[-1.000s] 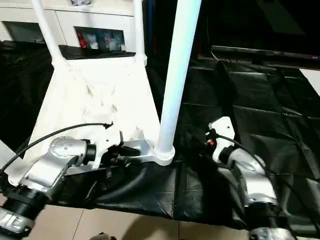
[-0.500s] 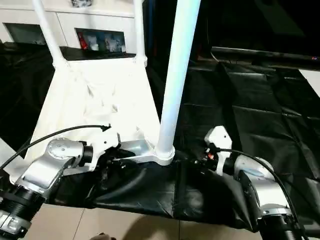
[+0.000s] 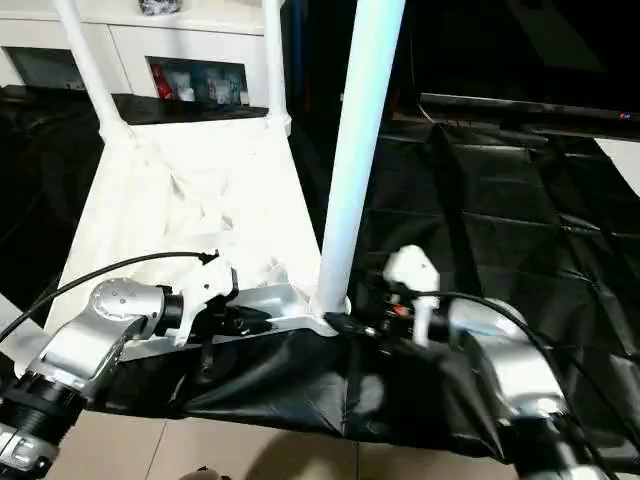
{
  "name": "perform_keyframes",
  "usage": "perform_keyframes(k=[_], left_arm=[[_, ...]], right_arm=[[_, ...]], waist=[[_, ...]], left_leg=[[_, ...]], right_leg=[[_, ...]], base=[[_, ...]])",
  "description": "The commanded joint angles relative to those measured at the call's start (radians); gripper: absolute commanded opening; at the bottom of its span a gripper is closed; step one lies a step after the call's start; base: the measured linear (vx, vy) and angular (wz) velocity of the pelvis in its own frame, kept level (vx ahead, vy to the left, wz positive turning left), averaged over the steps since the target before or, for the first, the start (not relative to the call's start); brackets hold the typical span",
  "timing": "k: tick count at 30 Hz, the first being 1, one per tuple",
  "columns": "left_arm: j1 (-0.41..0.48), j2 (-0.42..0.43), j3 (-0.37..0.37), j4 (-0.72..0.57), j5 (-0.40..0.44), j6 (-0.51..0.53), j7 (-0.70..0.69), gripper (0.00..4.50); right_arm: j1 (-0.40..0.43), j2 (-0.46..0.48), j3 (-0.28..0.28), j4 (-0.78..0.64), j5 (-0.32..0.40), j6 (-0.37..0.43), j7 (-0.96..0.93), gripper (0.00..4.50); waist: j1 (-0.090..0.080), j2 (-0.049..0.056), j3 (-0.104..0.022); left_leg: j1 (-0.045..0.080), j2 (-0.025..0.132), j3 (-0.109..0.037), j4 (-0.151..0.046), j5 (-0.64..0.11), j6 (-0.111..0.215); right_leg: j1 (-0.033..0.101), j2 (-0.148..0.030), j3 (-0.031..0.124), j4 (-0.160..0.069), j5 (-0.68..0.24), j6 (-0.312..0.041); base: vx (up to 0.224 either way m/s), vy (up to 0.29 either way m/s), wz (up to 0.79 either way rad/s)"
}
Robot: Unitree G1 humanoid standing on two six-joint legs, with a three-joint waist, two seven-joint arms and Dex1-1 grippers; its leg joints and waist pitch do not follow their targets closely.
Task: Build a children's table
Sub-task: Rotate leg to tighten
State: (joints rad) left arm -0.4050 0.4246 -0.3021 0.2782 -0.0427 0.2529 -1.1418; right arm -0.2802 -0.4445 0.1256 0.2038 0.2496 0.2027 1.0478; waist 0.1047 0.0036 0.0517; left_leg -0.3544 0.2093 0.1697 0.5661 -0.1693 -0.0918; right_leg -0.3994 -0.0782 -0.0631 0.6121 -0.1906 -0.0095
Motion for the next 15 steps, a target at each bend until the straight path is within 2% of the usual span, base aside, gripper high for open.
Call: perform_keyframes(k=[1, 4, 6, 8, 10, 12, 14, 15], left_arm=[[0.022, 0.012, -0.046, 0.011, 0.029, 0.007, -0.015, 0.00], [0.022, 0.015, -0.051, 0.015, 0.040, -0.003, -0.014, 0.00], [0.022, 0.014, -0.050, 0.016, 0.039, -0.004, -0.011, 0.00], [0.021, 0.013, -0.049, 0.018, 0.037, -0.005, -0.008, 0.00], [0.019, 0.013, -0.049, 0.020, 0.035, -0.006, -0.007, 0.00], [0.017, 0.018, -0.048, 0.024, 0.032, -0.011, -0.006, 0.00], [0.017, 0.021, -0.047, 0.024, 0.031, -0.012, -0.008, 0.00], [0.018, 0.023, -0.046, 0.022, 0.031, -0.011, -0.009, 0.00]], right_arm=[[-0.021, 0.004, 0.019, 0.014, -0.019, -0.015, 0.007, 4.44], [-0.037, 0.004, 0.039, 0.031, -0.030, -0.020, 0.019, 4.44], [-0.046, 0.005, 0.048, 0.045, -0.033, -0.023, 0.030, 4.44], [-0.059, 0.007, 0.057, 0.064, -0.043, -0.026, 0.037, 4.08], [-0.071, 0.009, 0.064, 0.084, -0.051, -0.035, 0.042, 4.08], [-0.098, 0.019, 0.074, 0.122, -0.055, -0.047, 0.052, 3.72], [-0.112, 0.024, 0.080, 0.145, -0.057, -0.058, 0.057, 3.63], [-0.119, 0.026, 0.081, 0.159, -0.060, -0.066, 0.060, 3.63]], waist=[[0.004, -0.006, -0.066], [0.004, -0.004, -0.067], [0.004, -0.006, -0.066], [0.006, -0.008, -0.068], [0.004, -0.007, -0.068], [0.003, -0.010, -0.066], [0.003, -0.008, -0.067], [0.002, -0.011, -0.068]], left_leg=[[-0.001, 0.013, 0.003, -0.051, -0.184, 0.047], [-0.002, 0.013, 0.003, -0.050, -0.170, 0.051], [-0.002, 0.012, 0.004, -0.049, -0.179, 0.052], [-0.002, 0.012, 0.003, -0.049, -0.173, 0.052], [-0.001, 0.013, 0.003, -0.049, -0.171, 0.053], [-0.002, 0.012, 0.004, -0.049, -0.183, 0.050], [-0.001, 0.013, 0.003, -0.049, -0.187, 0.049], [-0.001, 0.013, 0.002, -0.049, -0.181, 0.049]], right_leg=[[0.054, -0.051, 0.039, -0.073, -0.178, -0.191], [0.055, -0.049, 0.039, -0.068, -0.132, -0.204], [0.056, -0.051, 0.039, -0.068, -0.143, -0.207], [0.057, -0.050, 0.039, -0.067, -0.137, -0.207], [0.056, -0.050, 0.038, -0.066, -0.134, -0.212], [0.056, -0.051, 0.038, -0.068, -0.156, -0.211], [0.055, -0.052, 0.039, -0.068, -0.167, -0.208], [0.056, -0.051, 0.038, -0.066, -0.155, -0.211]], base=[[0.000, 0.000, 0.00], [0.000, 0.000, 0.00], [0.000, 0.000, 0.00], [0.000, 0.000, 0.00], [0.000, 0.000, 0.00], [0.000, 0.000, 0.00], [0.000, 0.000, 0.00], [0.000, 0.000, 0.00]])
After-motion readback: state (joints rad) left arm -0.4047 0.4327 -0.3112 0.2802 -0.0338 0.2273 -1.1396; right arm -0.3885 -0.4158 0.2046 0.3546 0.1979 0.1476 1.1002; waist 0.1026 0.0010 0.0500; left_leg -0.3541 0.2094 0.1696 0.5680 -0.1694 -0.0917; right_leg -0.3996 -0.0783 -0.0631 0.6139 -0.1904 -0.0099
